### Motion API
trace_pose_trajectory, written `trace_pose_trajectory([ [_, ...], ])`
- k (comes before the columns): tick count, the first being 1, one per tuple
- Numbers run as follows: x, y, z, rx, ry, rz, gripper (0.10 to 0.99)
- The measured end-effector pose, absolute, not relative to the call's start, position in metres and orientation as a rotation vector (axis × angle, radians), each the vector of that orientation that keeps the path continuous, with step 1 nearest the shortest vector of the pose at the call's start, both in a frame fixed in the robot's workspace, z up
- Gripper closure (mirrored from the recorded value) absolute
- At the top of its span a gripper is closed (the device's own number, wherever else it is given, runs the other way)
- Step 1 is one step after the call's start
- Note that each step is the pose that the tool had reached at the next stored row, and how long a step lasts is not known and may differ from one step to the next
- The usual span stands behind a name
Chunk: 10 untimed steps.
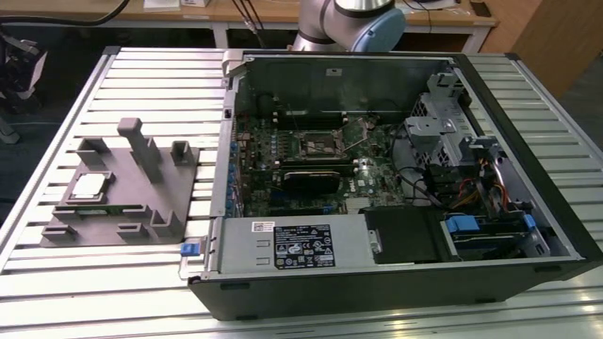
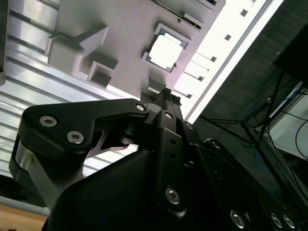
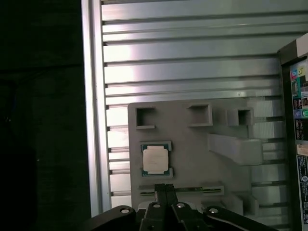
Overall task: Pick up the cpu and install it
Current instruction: 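Reach for the cpu, then pick up the cpu and move it towards the insertion slot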
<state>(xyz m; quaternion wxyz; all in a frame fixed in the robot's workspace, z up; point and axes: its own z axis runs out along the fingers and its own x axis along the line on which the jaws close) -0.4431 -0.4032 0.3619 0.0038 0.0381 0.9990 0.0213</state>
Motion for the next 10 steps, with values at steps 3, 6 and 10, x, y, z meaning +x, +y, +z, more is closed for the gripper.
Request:
trace_pose_trajectory([
  [3,-0.4478,-0.4032,0.3609,0.119,3.132,0.067,0.969],
  [6,-0.4491,-0.4033,0.3599,0.119,3.131,0.067,0.969],
  [10,-0.4493,-0.4032,0.3597,0.119,3.132,0.063,0.969],
])
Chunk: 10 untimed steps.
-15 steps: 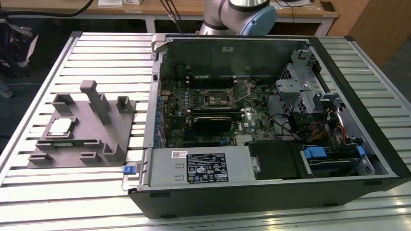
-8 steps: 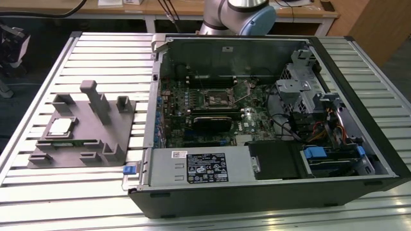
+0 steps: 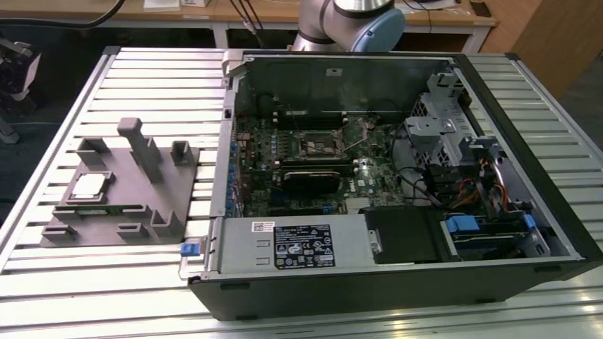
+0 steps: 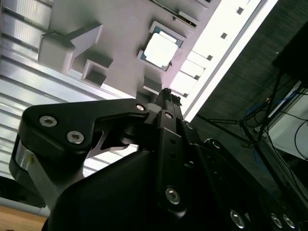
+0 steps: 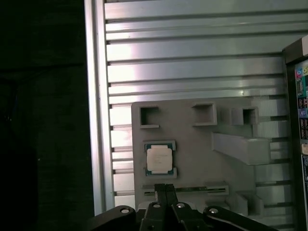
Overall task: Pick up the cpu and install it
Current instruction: 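Pick up the cpu and move it towards the insertion slot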
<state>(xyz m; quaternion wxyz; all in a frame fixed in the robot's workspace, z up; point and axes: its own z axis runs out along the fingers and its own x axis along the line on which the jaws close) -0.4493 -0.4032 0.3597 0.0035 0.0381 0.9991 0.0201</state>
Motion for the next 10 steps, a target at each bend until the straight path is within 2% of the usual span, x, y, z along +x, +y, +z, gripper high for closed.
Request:
trace_pose_trajectory([
  [10,-0.4493,-0.4057,0.3503,0.118,3.132,0.062,0.969],
])
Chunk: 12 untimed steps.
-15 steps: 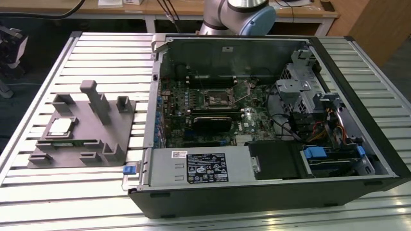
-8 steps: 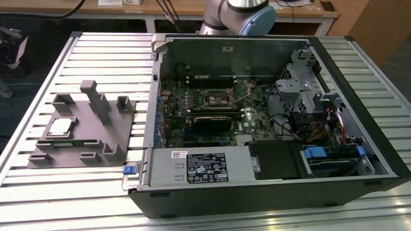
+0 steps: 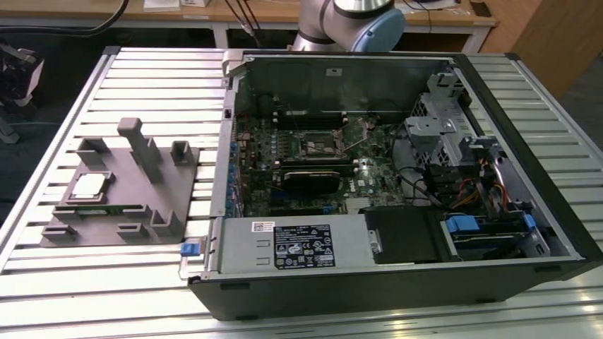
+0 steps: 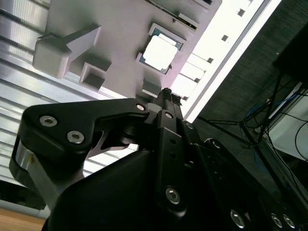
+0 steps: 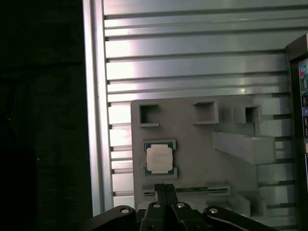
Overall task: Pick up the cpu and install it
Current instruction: 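Pick up the cpu and move it towards the insertion slot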
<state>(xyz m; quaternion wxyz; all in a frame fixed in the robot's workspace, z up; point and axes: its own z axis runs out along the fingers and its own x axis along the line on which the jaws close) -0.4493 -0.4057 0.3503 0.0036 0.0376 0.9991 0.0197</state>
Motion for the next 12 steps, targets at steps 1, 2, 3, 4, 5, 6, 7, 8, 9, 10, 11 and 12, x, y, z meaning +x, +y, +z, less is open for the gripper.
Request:
trace_pose_trajectory([
  [1,-0.449,-0.407,0.348,0.114,3.132,0.062,0.969],
  [2,-0.449,-0.408,0.347,0.108,3.132,0.062,0.969],
  [3,-0.449,-0.409,0.345,0.104,3.132,0.062,0.969],
  [4,-0.449,-0.409,0.343,0.102,3.133,0.062,0.953],
  [5,-0.449,-0.409,0.341,0.101,3.133,0.062,0.898],
  [6,-0.449,-0.409,0.339,0.100,3.133,0.062,0.898],
  [7,-0.449,-0.409,0.338,0.099,3.133,0.062,0.839],
  [8,-0.449,-0.410,0.336,0.098,3.133,0.062,0.839],
  [9,-0.449,-0.410,0.334,0.098,3.133,0.062,0.780],
  [10,-0.449,-0.410,0.332,0.097,3.133,0.062,0.722],
  [11,-0.449,-0.410,0.330,0.094,3.133,0.062,0.663],
  [12,-0.449,-0.410,0.328,0.091,3.133,0.062,0.663],
])
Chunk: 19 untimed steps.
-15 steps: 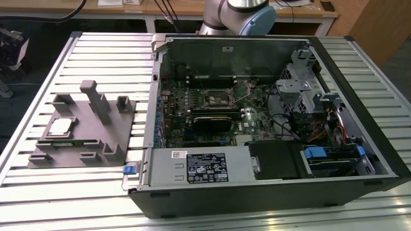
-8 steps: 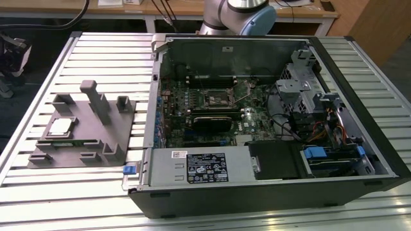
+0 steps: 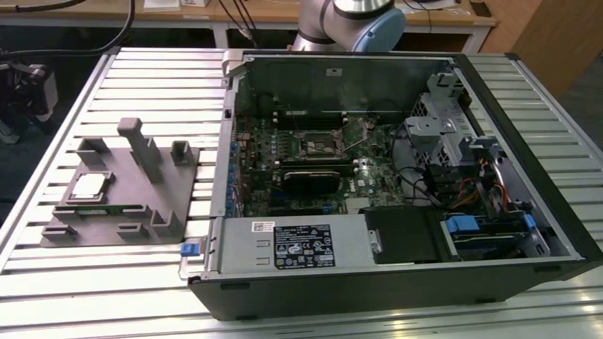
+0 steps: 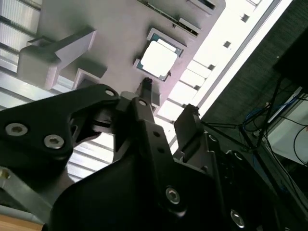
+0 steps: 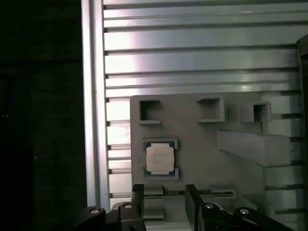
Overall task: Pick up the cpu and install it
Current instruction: 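Pick up the cpu and move it towards the insertion slot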
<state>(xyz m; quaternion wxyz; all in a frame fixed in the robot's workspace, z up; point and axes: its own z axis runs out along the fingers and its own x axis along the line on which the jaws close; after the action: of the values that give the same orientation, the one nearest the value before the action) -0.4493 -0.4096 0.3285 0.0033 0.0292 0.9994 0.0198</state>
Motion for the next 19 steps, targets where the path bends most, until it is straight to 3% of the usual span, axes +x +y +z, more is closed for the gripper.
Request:
trace_pose_trajectory([
  [1,-0.449,-0.410,0.327,0.089,3.133,0.062,0.608],
  [2,-0.449,-0.410,0.325,0.086,3.133,0.062,0.608],
  [5,-0.449,-0.410,0.319,0.064,3.134,0.062,0.431],
  [7,-0.449,-0.410,0.316,0.024,3.135,0.062,0.431],
  [8,-0.449,-0.410,0.314,0.001,3.136,0.062,0.369],
  [19,-0.449,-0.410,0.294,-0.056,3.136,0.065,0.369],
])
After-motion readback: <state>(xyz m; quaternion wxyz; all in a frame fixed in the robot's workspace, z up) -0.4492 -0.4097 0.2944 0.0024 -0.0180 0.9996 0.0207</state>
